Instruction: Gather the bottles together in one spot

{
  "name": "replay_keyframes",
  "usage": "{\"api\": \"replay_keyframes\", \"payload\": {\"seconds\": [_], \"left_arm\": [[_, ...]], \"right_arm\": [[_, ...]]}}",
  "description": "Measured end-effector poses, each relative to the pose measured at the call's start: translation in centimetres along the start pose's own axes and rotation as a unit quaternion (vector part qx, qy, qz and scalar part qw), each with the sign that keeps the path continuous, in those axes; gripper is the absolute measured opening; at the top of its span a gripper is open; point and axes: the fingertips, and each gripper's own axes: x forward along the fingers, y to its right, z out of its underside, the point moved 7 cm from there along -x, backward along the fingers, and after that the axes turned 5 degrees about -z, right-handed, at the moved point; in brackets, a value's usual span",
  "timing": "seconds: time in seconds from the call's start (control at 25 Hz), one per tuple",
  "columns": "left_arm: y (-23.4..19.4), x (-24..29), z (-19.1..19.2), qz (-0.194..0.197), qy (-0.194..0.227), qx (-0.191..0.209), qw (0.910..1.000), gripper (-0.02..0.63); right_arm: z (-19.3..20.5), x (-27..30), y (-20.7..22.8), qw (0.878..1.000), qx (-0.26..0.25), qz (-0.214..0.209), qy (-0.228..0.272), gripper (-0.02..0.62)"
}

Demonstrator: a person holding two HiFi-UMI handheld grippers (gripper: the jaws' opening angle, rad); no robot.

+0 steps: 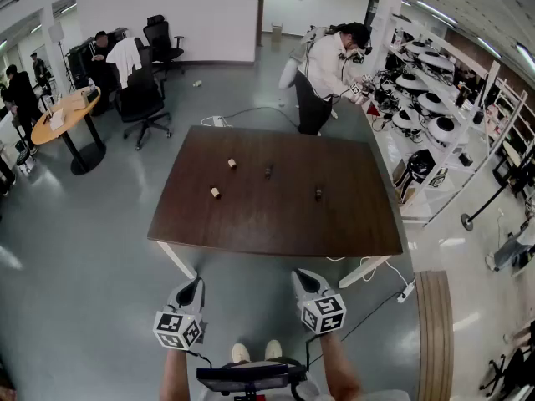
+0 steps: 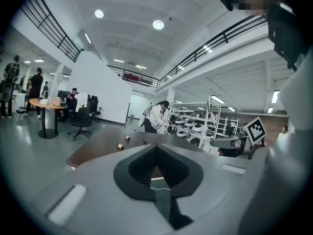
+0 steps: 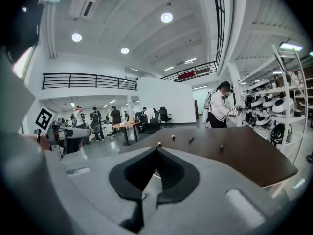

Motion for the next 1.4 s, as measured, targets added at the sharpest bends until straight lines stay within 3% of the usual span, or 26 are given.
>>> {"api": "replay_keyframes", "payload": {"seconds": [0.48, 1.0, 1.4], "left_arm": [[-1.9, -0.8, -0.2, -0.006, 0.004, -0.001, 1.0, 0.002], [-6.2, -2.6, -1.1, -0.003, 0.016, -0.002, 0.9999, 0.002], [-8.2, -1.3, -1.5, -0.011, 0.014, -0.003, 0.9998, 0.002]], "right_arm": [[-0.5, 1.4, -1.3, 1.0, 0.006, -0.006, 0.011, 0.002], [-1.3, 4.5, -5.6, 1.0, -0.004, -0.018, 0.011, 0.002], [-2.1, 8.1, -6.1, 0.999, -0.013, -0.034, 0.006, 0.002]]}}
